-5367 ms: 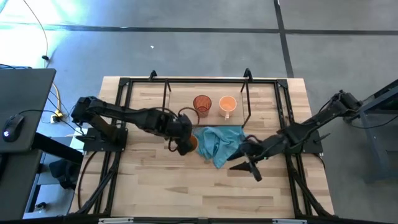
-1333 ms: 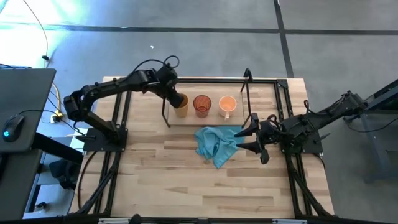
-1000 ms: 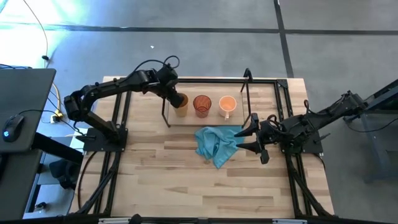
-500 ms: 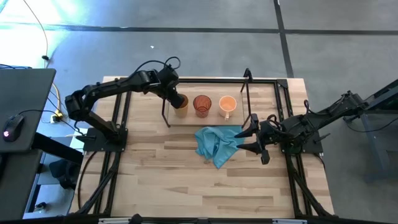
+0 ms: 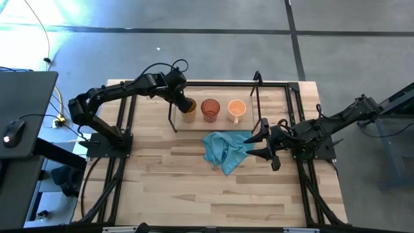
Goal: Stack small to large cups/mugs on shelf
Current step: Put the yellow cup on the shelf, then return to Home Position
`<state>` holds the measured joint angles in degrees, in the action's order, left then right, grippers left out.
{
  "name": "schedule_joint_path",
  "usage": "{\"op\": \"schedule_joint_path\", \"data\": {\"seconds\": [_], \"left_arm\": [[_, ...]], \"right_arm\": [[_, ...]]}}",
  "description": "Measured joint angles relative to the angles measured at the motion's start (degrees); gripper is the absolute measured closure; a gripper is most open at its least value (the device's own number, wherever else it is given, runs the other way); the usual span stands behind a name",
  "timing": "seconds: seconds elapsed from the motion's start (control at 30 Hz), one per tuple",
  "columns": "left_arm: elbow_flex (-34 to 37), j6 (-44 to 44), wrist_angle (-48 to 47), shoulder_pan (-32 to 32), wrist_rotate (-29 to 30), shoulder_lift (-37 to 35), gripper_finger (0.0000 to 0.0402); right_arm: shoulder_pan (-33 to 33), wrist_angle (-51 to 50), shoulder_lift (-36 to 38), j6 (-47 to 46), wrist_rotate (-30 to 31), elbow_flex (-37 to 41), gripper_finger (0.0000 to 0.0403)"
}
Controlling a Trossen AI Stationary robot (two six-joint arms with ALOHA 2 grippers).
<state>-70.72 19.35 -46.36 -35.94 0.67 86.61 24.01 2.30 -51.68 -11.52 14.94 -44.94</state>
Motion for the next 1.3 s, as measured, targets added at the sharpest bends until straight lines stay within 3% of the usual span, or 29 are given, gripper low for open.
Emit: {"op": "schedule_joint_path", "data": {"seconds": [0.37,1.3], "left_arm": [[0.0,-0.61,0.79,0.0,-1.69,0.02,0.039],[0.0,-0.46,1.86,-0.04,-2.6,-0.02,0.0283]], "right_arm": [[0.0,-1.09,0.0,0.01,0.02,-0.01,0.0233],[0.0,-1.23,0.0,0.01,0.02,-0.01,0.0233]]}}
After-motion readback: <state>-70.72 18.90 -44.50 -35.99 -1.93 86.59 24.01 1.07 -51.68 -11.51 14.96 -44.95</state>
